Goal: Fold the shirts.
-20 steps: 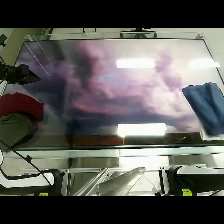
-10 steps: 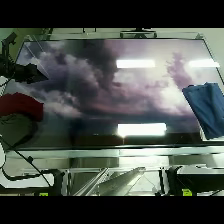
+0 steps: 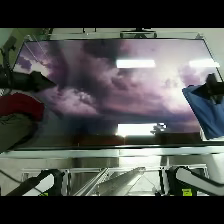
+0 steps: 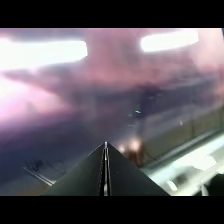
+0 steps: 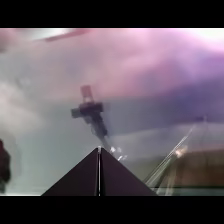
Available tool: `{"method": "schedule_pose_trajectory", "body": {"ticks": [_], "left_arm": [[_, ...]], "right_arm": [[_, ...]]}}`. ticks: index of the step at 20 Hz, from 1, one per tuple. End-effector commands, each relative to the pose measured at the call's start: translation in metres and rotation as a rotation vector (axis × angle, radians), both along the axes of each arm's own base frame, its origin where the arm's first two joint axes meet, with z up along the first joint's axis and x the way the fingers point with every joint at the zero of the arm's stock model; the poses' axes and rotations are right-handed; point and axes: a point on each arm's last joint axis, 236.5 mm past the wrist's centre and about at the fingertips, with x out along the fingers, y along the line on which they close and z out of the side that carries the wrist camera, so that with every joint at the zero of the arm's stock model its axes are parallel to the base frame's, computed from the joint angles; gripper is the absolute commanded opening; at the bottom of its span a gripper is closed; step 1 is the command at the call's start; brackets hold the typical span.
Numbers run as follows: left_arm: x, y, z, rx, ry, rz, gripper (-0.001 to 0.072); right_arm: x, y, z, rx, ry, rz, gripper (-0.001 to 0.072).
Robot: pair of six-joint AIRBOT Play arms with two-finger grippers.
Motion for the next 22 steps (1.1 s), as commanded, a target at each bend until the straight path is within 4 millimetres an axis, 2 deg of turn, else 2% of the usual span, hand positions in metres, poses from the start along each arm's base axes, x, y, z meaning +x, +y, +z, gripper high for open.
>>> {"method": "schedule_pose_trajectory", "body": {"ticks": [1,2,4,6,7,11,22], "left_arm": [[-0.067,-0.031,-0.038,-0.048,0.076,-0.040,0.0019],[-0.086,-0.039,-0.053,-0.052,0.096,-0.048,0.0019],[-0.115,-0.052,-0.080,-0.060,0.133,-0.054,0.0019],[-0.136,-0.062,-0.099,-0.067,0.153,-0.061,0.0019],[-0.141,-0.064,-0.106,-0.068,0.157,-0.061,0.0019],[-0.155,-0.070,-0.113,-0.068,0.169,-0.079,0.0019],[-0.150,-0.070,-0.109,-0.069,0.135,-0.062,0.0019]], "right_arm": [[-0.031,0.104,-0.004,-0.034,-0.170,0.205,0.0009],[-0.055,0.131,-0.015,-0.031,-0.165,0.283,0.0010],[-0.095,0.171,-0.041,-0.016,-0.137,0.397,0.0010],[-0.118,0.192,-0.061,-0.005,-0.114,0.456,0.0010],[-0.122,0.197,-0.066,-0.004,-0.106,0.471,0.0011],[-0.116,0.202,-0.069,0.002,-0.115,0.462,0.0010],[-0.117,0.203,-0.070,0.003,-0.110,0.466,0.0010]]}}
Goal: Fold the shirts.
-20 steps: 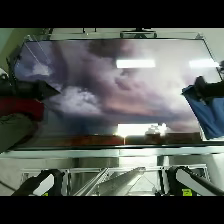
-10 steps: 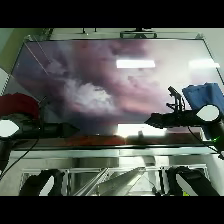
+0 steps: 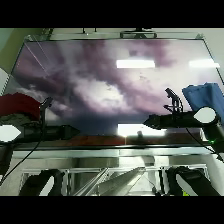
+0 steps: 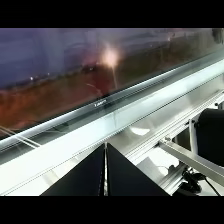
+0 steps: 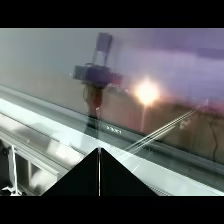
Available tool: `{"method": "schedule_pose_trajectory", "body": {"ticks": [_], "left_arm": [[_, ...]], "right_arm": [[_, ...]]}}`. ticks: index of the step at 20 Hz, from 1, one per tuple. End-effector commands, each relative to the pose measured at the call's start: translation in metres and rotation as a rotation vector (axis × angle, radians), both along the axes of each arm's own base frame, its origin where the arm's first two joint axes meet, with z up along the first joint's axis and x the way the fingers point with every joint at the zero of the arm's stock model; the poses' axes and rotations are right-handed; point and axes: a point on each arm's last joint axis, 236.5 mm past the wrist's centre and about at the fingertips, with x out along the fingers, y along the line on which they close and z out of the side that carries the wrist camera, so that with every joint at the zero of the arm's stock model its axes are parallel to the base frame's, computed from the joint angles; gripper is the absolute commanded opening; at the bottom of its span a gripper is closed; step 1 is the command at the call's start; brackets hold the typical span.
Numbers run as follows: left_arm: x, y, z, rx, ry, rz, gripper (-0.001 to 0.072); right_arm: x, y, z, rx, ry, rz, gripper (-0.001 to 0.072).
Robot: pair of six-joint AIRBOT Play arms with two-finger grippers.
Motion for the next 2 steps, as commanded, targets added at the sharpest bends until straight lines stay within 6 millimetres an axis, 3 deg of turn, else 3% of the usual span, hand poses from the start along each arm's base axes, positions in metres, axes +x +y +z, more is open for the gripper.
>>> {"method": "schedule_pose_trajectory", "body": {"ticks": [1,2], "left_arm": [[0.0009,0.0002,0.0000,0.000,-0.004,0.004,0.0019],[0.0009,0.0001,0.0001,0.000,-0.004,0.004,0.0019]], "right_arm": [[0.0000,0.0002,-0.0002,0.000,0.000,0.000,0.0010],[0.0000,0.0001,-0.0003,0.000,0.000,0.000,0.0010]]}}
